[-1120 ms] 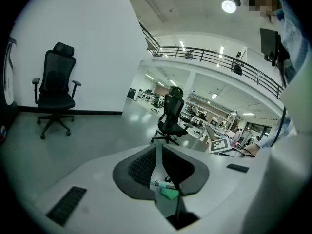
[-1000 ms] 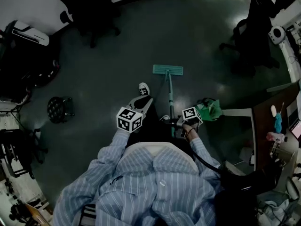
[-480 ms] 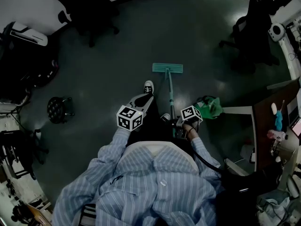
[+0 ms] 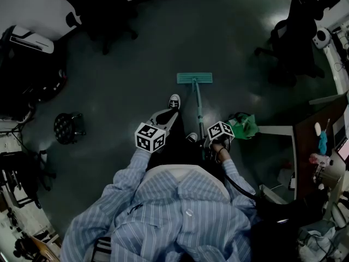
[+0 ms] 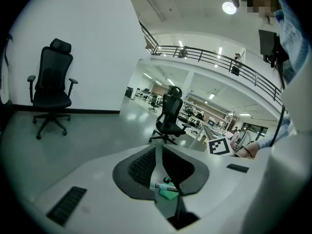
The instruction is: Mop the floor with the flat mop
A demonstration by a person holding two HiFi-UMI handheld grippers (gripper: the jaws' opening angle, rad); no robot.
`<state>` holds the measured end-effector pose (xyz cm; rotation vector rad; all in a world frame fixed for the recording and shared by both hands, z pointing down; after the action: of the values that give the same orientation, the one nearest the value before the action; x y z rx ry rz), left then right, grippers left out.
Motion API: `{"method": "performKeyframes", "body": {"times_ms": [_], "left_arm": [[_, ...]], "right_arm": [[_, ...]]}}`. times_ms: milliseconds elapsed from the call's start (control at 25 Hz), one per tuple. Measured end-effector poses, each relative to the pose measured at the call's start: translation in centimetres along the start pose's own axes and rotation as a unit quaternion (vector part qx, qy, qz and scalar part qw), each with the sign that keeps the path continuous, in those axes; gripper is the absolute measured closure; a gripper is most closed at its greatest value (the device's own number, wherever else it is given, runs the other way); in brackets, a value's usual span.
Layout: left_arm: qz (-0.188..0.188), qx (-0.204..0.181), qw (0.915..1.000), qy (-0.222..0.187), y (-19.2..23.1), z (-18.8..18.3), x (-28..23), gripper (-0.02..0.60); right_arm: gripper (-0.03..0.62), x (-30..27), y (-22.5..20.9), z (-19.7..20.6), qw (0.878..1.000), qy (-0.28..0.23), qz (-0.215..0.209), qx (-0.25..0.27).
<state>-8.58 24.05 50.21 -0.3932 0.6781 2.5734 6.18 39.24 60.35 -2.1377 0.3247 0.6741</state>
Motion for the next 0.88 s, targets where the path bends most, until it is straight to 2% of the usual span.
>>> {"method": "performKeyframes", "body": {"times_ms": [160,520,880], "left_arm": [[-0.005,0.005,1.0000,0.000,1.3,-0.6,-0.3,0.537],[-0.008,0.040,0.9992,0.002,4.7,-2.3,-2.2,0.537],[-0.013,0.061,0.9980,0.008,10.5,-5.9,-5.7,0.537]], "right_arm": [[0.542,0.4,0.7,-1.5,1.000,0.000,0.007,0.002],[0.542,1.6,2.6,-5.9,0.998,0.018,0.063,0.025],[0.542,3.5,6.9,-13.3,0.997,0.017,0.068,0.024]]}}
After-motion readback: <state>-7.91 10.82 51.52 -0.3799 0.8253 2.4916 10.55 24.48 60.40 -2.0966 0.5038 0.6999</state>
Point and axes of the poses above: the fingertips, and each gripper's own axes: x backward along the fingers, y to its left, z out of its underside, the point moved 7 cm from there along x, backward along the fingers, and after that the axes turned 2 degrees about -x, right-handed, at the moved point
